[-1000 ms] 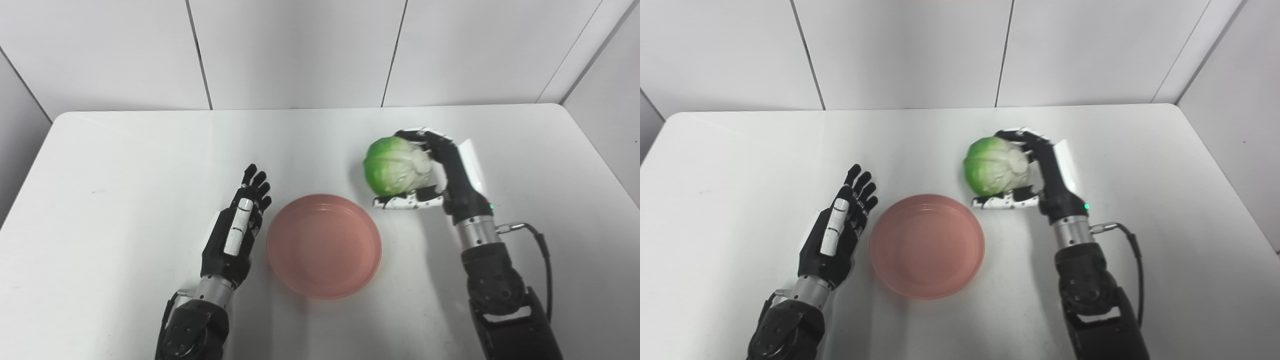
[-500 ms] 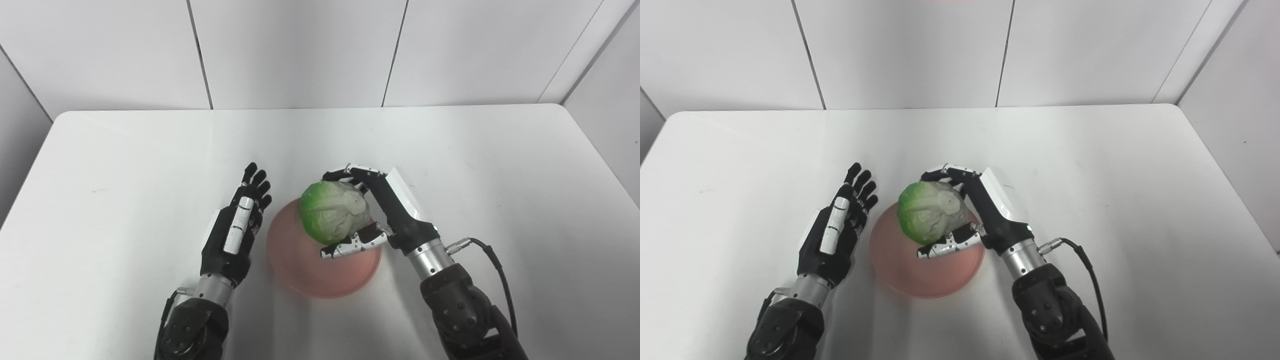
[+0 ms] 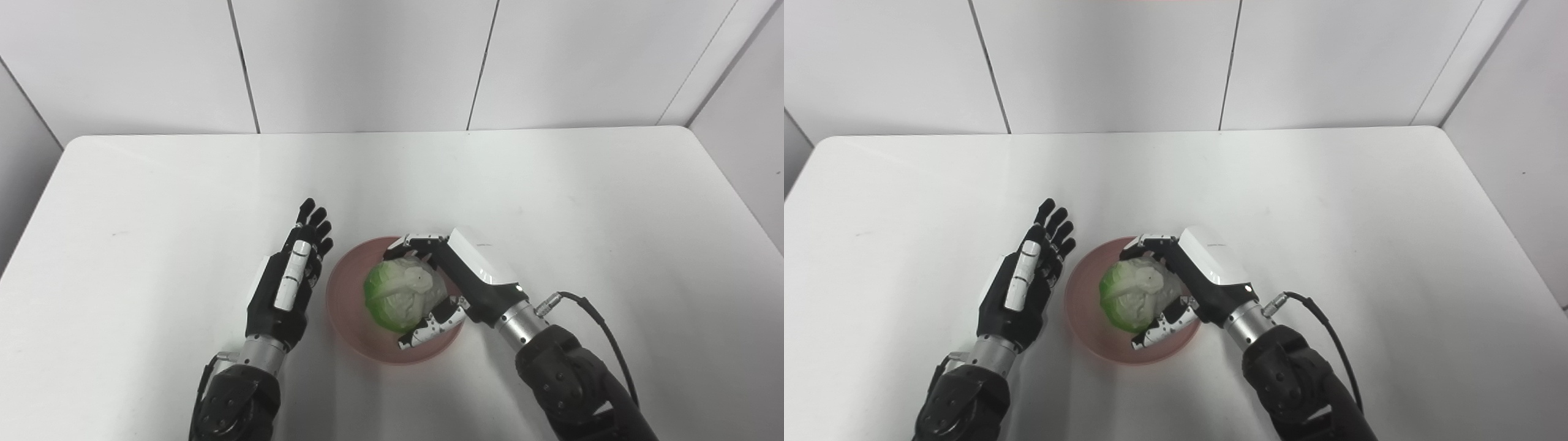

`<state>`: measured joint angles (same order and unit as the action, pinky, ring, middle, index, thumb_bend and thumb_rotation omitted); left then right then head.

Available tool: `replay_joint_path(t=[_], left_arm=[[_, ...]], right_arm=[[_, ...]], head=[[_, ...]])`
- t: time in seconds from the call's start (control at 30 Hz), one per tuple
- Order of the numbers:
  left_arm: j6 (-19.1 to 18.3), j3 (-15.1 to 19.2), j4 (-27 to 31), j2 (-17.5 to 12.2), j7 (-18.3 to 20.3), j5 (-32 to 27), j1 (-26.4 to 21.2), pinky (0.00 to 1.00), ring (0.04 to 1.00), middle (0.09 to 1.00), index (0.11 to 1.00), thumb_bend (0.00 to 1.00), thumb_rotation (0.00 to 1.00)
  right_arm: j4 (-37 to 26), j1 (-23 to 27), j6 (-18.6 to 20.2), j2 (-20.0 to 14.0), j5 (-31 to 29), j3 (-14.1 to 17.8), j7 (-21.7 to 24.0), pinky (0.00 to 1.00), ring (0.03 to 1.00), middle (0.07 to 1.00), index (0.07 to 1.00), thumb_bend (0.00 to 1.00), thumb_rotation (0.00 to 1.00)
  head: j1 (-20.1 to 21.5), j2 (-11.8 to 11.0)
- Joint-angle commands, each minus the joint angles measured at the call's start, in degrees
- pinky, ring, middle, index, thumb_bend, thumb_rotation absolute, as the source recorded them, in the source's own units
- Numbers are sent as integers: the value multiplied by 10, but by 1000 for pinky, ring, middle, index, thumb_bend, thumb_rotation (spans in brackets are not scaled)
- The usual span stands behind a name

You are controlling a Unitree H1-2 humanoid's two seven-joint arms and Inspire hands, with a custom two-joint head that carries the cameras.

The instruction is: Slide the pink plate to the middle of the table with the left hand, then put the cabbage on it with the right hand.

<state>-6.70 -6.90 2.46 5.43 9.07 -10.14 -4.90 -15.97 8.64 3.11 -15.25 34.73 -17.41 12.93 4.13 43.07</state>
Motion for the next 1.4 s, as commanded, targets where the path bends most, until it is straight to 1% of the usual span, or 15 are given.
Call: replay_joint_path(t=[0.0, 0.07, 0.17, 0.2, 0.27, 0.4, 0.43, 0.53, 0.6, 0.63, 0.77, 0.93, 1.07, 1.2, 1.37], left_arm=[[8, -2, 16, 8, 1, -4, -12, 1000, 1000, 1000, 990, 646, 795], [5, -2, 18, 8, 1, -4, -12, 1000, 1000, 1000, 988, 646, 791], [3, -3, 20, 6, 2, -2, -11, 1000, 1000, 1000, 991, 638, 800], [4, -4, 21, 5, 2, -1, -11, 1000, 1000, 1000, 993, 636, 799], [4, -3, 20, 6, 1, -1, -11, 1000, 1000, 1000, 993, 639, 790], [-1, -3, 21, 8, 0, -3, -10, 1000, 1000, 1000, 988, 653, 770], [0, -3, 22, 7, 0, -3, -10, 1000, 1000, 1000, 988, 653, 768], [0, -1, 23, 9, -1, -3, -10, 1000, 1000, 999, 986, 651, 767], [0, 0, 23, 8, -1, -3, -12, 1000, 1000, 998, 984, 658, 765], [1, 0, 23, 7, -1, -2, -13, 1000, 1000, 1000, 986, 644, 781], [4, 2, 21, 5, -2, 1, -15, 1000, 1000, 1000, 989, 638, 794], [-2, 5, 24, 5, -3, -1, -16, 1000, 1000, 1000, 986, 641, 782], [-1, 6, 22, 3, -1, -1, -17, 1000, 1000, 1000, 988, 638, 767], [3, 6, 19, -3, 4, 2, -20, 1000, 1000, 1000, 992, 641, 792], [-1, 4, 20, -8, 4, 3, -21, 1000, 1000, 1000, 996, 671, 782]], right_arm=[[-4, 17, -12, -4, 2, 4, 0, 433, 443, 471, 515, 520, 0], [1, 19, -14, -7, 0, 3, 5, 449, 441, 495, 501, 520, 0], [1, 23, 2, -6, -3, 4, 20, 489, 564, 491, 499, 527, 0], [-1, 24, 10, -5, -1, 4, 26, 557, 653, 636, 643, 663, 18], [-4, 25, 20, -4, 3, 5, 37, 629, 743, 747, 750, 733, 64], [-7, 25, 21, -1, -1, 9, 43, 746, 874, 886, 891, 755, 190], [-6, 24, 20, -2, 1, 9, 43, 811, 933, 947, 940, 757, 264], [-10, 24, 17, -6, 3, 9, 48, 877, 988, 992, 986, 765, 336], [-14, 26, 18, -8, 3, 8, 55, 934, 997, 998, 997, 753, 389], [-15, 27, 18, -9, 3, 8, 57, 979, 1000, 1000, 999, 766, 527], [-14, 28, 16, -12, 4, 10, 62, 999, 1000, 1000, 1000, 802, 642], [-8, 22, 2, -3, -22, 27, 44, 987, 1000, 1000, 1000, 853, 620], [0, 18, -32, 1, -29, 36, 12, 999, 1000, 1000, 1000, 856, 603], [22, 9, -64, 22, -71, 63, -37, 976, 1000, 1000, 1000, 884, 701], [17, 3, -40, 45, -158, 94, -28, 998, 1000, 1000, 1000, 714, 883]], head=[[0, 1], [0, 1], [0, 1], [0, 1], [1, 2], [1, 2], [3, 3], [4, 4], [4, 4], [4, 5], [4, 5], [3, 6], [3, 6], [3, 8], [3, 8]])
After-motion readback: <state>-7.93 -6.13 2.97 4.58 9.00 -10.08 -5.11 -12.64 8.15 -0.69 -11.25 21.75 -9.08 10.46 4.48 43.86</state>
